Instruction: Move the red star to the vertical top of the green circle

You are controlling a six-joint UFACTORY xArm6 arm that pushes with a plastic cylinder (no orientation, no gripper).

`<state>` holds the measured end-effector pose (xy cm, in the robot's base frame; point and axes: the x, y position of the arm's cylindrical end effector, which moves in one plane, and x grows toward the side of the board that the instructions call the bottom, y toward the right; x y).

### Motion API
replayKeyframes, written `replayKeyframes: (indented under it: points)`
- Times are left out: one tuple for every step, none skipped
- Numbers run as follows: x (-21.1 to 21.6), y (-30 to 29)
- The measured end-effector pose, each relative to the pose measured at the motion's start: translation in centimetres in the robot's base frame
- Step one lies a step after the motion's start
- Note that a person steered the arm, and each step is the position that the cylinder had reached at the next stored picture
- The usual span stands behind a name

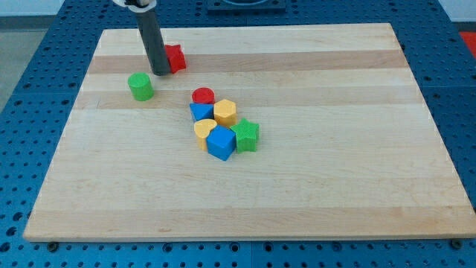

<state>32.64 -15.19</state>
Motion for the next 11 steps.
replayKeyframes:
  points:
    - [1.1,3.3]
    - [-1.4,3.1]
    - [-2.8,-0.5]
    - [-4.4,-2.5]
    - [-5.0,-2.2]
    - [-5.0,-0.4]
    - [-5.1,1.7]
    - [-6.6,2.3]
    - [-8.0,0.4]
    - [-8.0,-1.5]
    - [-8.0,-2.1]
